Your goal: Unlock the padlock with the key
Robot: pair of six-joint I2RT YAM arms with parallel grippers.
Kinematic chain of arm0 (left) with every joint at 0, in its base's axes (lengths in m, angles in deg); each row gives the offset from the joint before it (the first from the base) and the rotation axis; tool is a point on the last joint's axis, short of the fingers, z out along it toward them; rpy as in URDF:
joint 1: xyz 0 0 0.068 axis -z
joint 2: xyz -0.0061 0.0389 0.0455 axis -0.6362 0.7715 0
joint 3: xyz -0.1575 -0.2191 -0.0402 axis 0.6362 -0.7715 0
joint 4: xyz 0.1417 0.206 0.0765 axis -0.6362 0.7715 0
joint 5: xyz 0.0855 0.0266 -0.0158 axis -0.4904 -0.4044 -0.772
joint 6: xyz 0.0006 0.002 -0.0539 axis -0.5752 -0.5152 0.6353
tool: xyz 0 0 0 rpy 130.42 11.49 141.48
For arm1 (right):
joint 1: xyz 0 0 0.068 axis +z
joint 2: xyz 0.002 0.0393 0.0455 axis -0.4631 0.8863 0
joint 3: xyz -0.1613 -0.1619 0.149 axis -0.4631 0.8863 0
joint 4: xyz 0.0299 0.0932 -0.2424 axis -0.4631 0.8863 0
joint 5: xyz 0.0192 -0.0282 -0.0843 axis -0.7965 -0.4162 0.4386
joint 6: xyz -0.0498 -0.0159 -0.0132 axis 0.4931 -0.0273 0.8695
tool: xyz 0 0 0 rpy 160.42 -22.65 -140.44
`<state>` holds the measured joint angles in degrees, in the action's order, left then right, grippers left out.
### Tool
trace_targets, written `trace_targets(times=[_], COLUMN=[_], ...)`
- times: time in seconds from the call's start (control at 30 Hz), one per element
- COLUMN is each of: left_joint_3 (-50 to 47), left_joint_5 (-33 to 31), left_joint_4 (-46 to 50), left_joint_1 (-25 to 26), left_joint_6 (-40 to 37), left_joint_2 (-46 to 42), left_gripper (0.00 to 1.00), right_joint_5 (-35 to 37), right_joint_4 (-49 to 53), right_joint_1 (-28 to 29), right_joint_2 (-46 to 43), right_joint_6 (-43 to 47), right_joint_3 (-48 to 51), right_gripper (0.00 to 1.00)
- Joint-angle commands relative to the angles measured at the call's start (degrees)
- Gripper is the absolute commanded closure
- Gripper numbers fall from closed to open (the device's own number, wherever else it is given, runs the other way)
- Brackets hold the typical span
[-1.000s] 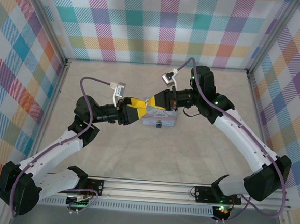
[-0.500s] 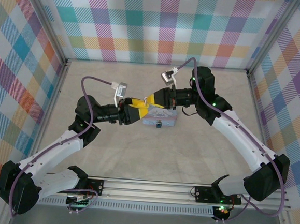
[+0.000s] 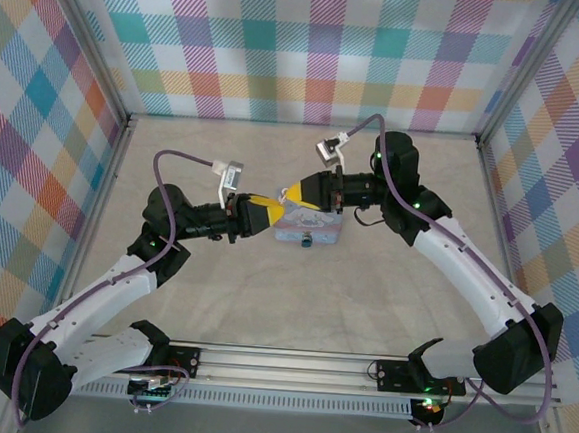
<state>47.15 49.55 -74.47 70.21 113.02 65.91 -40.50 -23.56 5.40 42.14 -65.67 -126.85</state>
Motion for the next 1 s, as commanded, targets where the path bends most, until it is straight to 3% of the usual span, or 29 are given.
trace_targets(times=[0.0, 0.07, 0.27, 0.4, 0.47, 0.57, 0.67, 0.8, 0.9, 0.97], left_joint_3=[2.0, 2.2, 3.6, 8.1, 12.5, 19.6, 25.9, 28.6, 30.9, 32.4], left_joint_5=[-0.9, -1.3, -3.9, -6.0, -6.7, -7.3, -7.9, -7.0, -6.7, -6.7], left_joint_4=[1.0, 2.6, 10.1, 24.2, 34.3, 50.3, 62.9, 68.2, 72.8, 76.0], left_joint_1=[0.4, 0.4, 0.3, 0.3, 0.3, 0.3, 0.4, 0.4, 0.4, 0.4], left_joint_6=[-1.4, -2.2, -6.0, -11.7, -15.9, -22.3, -27.3, -29.9, -32.6, -34.4], left_joint_2=[-0.5, -0.5, -1.3, -0.9, 0.1, 3.1, 7.3, 10.6, 13.0, 14.8], left_gripper=[0.89, 1.00, 1.00, 1.00, 1.00, 1.00, 1.00, 1.00, 1.00, 1.00], right_joint_5=[-0.2, -0.2, -0.1, -0.8, -0.2, 4.6, 10.7, 14.5, 21.7, 26.5], right_joint_4=[-1.8, -2.0, -1.2, -0.3, 2.6, 8.5, 9.7, 6.6, 5.9, 6.4], right_joint_1=[-0.5, -0.8, -2.3, -3.8, -4.6, -5.5, -5.8, -5.8, -5.8, -5.8], right_joint_2=[-1.5, -2.0, -4.2, -6.2, -7.5, -9.9, -12.4, -14.9, -18.0, -19.2], right_joint_6=[-0.2, -0.1, 1.7, 4.9, 8.8, 16.7, 21.3, 21.7, 23.5, 25.2], right_joint_3=[0.7, 1.2, 3.0, 6.1, 8.1, 11.8, 16.4, 20.6, 23.8, 25.2], right_gripper=[1.00, 1.00, 1.00, 1.00, 0.91, 0.68, 0.66, 0.65, 0.65, 0.59])
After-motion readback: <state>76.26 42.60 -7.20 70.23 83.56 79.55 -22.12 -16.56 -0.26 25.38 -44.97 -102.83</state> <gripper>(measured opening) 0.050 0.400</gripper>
